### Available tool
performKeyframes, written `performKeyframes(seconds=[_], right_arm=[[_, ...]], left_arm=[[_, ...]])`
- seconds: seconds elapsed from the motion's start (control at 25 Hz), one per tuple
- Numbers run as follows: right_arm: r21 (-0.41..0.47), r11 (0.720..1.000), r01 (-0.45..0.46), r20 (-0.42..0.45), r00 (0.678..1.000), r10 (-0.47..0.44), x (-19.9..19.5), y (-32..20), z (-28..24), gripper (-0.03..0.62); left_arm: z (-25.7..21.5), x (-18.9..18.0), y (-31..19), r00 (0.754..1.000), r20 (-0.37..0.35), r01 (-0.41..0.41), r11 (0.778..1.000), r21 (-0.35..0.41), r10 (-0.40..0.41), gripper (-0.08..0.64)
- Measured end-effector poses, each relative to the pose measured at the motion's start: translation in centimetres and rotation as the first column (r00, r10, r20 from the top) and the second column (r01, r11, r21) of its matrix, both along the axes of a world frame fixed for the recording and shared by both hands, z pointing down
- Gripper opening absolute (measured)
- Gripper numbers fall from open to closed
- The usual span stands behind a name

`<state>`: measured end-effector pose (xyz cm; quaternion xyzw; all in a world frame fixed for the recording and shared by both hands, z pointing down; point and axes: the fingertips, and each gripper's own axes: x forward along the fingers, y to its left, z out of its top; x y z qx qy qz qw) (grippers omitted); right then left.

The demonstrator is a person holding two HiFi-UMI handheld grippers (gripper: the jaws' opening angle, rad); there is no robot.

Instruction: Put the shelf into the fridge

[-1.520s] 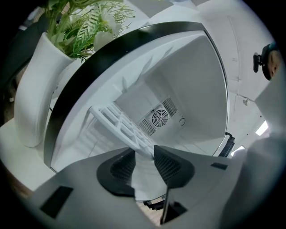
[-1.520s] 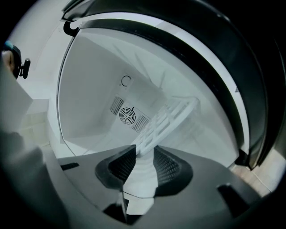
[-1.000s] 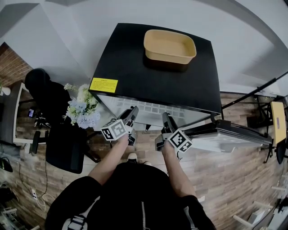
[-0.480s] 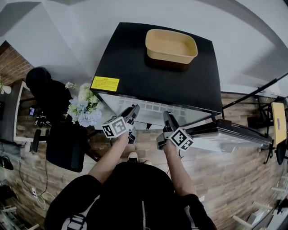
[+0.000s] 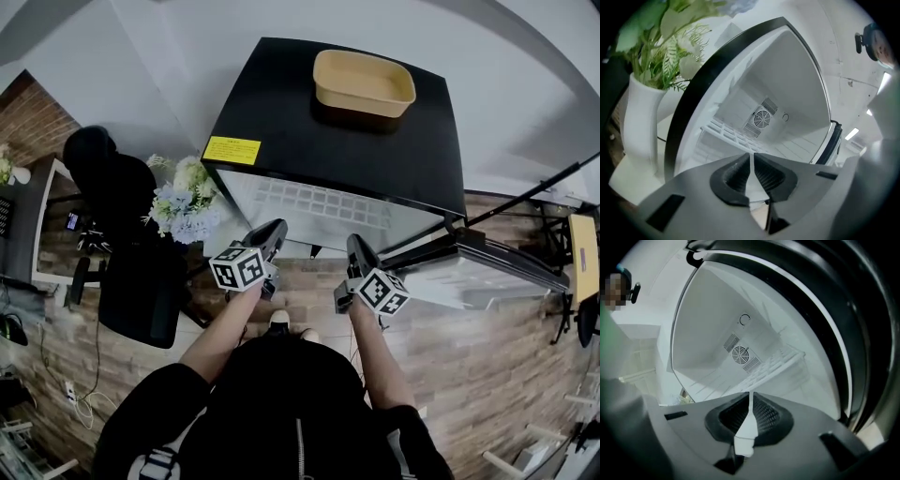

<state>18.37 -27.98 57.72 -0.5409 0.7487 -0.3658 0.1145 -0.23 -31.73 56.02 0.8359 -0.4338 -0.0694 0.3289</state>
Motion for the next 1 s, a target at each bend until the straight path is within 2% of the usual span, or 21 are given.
performKeyframes(seconds=[0.16, 0.32, 0.56, 0.64, 1.0], right_arm=[[0.069, 0.997, 0.044, -0.106, 0.994, -0.037, -0.7, 1.3, -1.2, 0.006], [0.151, 0.984, 0.092, -0.255, 0.966, -0.051, -1.2, 2.8, -3.7, 0.006], [0.217, 0.964, 0.156, -0.422, 0.905, -0.052, -1.4, 4.9, -5.9, 0.006], [0.234, 0.958, 0.168, -0.443, 0.895, -0.049, -1.4, 5.5, -6.3, 0.006], [0.271, 0.946, 0.178, -0.479, 0.878, -0.028, -1.2, 7.1, -6.9, 0.006]], left_arm=[[-1.0, -0.6, 1.4, 0.992, 0.123, -0.008, 0.998, 0.069, -0.001, 0.043], [-2.8, -0.7, 2.7, 0.977, 0.212, -0.03, 0.988, 0.149, -0.003, 0.041], [-5.0, 0.9, 5.3, 0.917, 0.398, -0.148, 0.952, 0.269, 0.03, 0.041], [-5.5, 1.2, 6.0, 0.91, 0.414, -0.164, 0.943, 0.289, 0.031, 0.041], [-6.3, 1.1, 7.4, 0.923, 0.386, -0.137, 0.942, 0.308, 0.008, 0.041]])
